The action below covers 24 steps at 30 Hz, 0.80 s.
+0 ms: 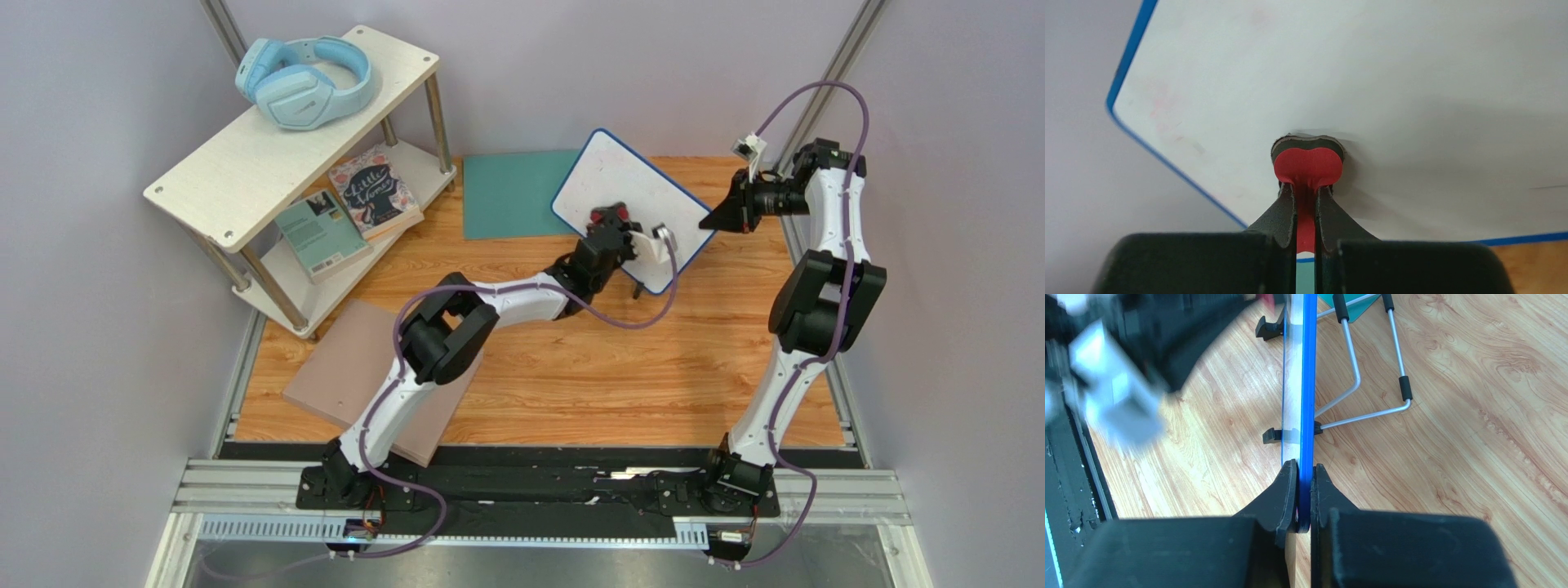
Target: Erase the whiteboard
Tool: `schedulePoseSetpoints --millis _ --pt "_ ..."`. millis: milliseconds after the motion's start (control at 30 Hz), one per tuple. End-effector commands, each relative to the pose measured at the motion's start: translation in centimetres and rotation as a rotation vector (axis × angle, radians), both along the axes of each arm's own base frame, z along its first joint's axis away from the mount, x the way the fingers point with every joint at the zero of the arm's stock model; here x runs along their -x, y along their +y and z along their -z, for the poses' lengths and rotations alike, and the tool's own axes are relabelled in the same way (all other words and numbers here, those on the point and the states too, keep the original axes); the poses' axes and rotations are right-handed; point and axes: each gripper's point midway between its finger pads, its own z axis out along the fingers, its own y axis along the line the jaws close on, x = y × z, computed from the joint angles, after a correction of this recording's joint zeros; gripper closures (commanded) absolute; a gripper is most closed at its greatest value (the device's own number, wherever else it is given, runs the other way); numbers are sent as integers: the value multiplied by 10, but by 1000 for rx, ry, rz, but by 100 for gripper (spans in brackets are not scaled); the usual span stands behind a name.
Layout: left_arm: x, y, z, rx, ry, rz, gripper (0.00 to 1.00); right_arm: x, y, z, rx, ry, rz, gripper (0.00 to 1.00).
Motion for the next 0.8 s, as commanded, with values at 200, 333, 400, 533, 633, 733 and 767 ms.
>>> schedulePoseSetpoints --millis 200,333,400,533,633,733,767 --pt "-14 95 -118 309 -51 -229 100 71 -3 52 240 342 -152 100" --pt "-7 130 -116 319 -16 -303 100 72 -6 52 294 333 -171 100" --pt "-3 143 -122 309 -30 -326 100 75 -8 55 328 338 -188 100" --pt "7 164 -107 272 -32 -373 100 86 -10 62 376 351 -238 100" --pt "9 171 -95 258 -9 -390 100 98 -8 70 382 386 -266 100" --pt "8 173 -85 254 5 -413 100 108 -4 80 390 425 -304 100" --pt "8 174 -82 254 11 -420 100 110 -4 82 393 438 -305 100"
